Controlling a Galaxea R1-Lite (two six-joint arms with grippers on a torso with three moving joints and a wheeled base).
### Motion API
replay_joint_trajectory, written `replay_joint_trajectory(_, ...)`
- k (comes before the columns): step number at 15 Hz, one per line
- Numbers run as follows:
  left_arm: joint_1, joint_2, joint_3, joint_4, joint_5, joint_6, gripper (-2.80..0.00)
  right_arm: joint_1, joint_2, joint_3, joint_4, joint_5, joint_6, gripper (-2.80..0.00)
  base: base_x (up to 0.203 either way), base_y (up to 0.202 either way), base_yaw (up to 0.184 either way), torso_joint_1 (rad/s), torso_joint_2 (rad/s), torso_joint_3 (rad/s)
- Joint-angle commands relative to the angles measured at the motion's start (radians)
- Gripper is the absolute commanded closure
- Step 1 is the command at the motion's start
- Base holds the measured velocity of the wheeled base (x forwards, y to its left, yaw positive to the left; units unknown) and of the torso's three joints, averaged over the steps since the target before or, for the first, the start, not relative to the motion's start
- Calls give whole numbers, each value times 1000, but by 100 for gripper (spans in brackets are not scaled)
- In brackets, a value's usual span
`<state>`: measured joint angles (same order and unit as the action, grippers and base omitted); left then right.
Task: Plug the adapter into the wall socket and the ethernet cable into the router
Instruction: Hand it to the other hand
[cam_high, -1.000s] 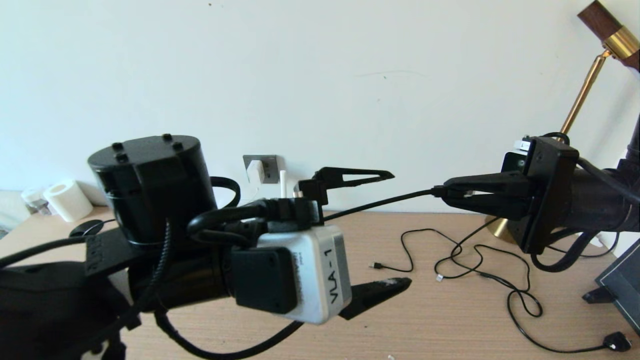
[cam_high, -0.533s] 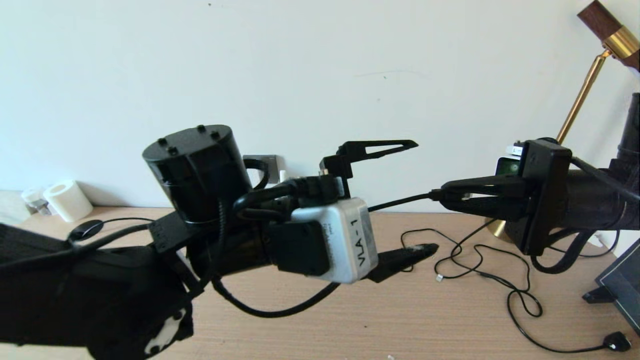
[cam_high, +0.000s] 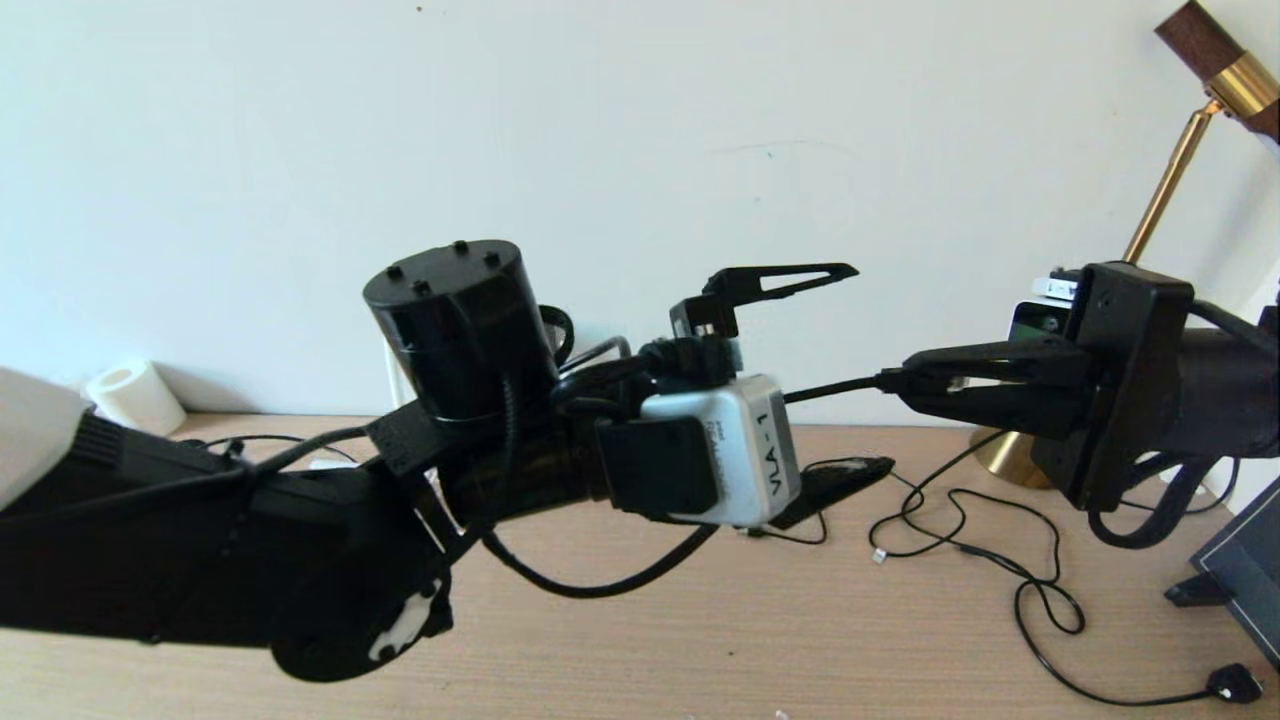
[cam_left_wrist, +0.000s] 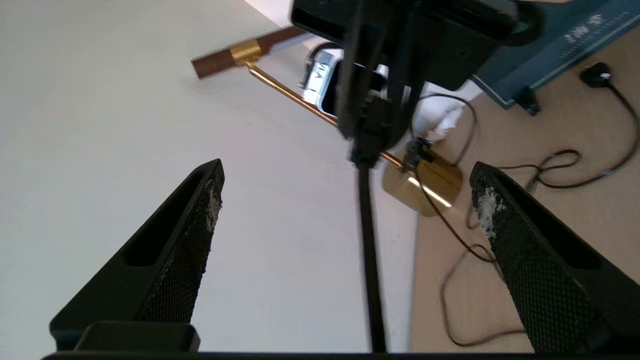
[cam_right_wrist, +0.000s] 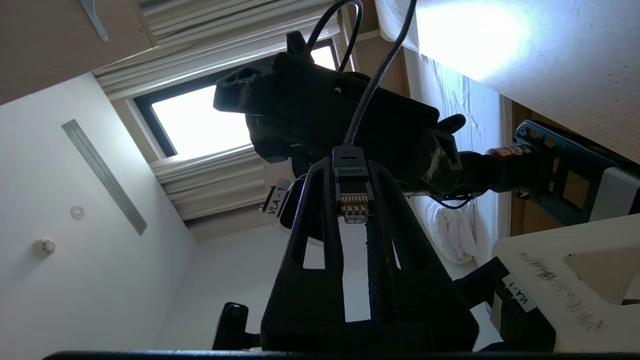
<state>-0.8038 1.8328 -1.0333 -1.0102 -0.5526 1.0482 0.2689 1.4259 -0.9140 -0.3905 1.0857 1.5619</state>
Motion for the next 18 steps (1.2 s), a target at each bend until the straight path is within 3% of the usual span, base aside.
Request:
replay_joint_trajectory(1, 0, 11, -16, -5, -3, 10, -280, 0, -10, 3, -2, 6, 9, 0, 0, 0, 0, 0, 0, 0)
replay_joint_trajectory(18, -6, 6, -25, -5, -3, 12, -280, 7, -15, 21, -7, 6, 7, 0, 0, 0, 0, 0, 0, 0)
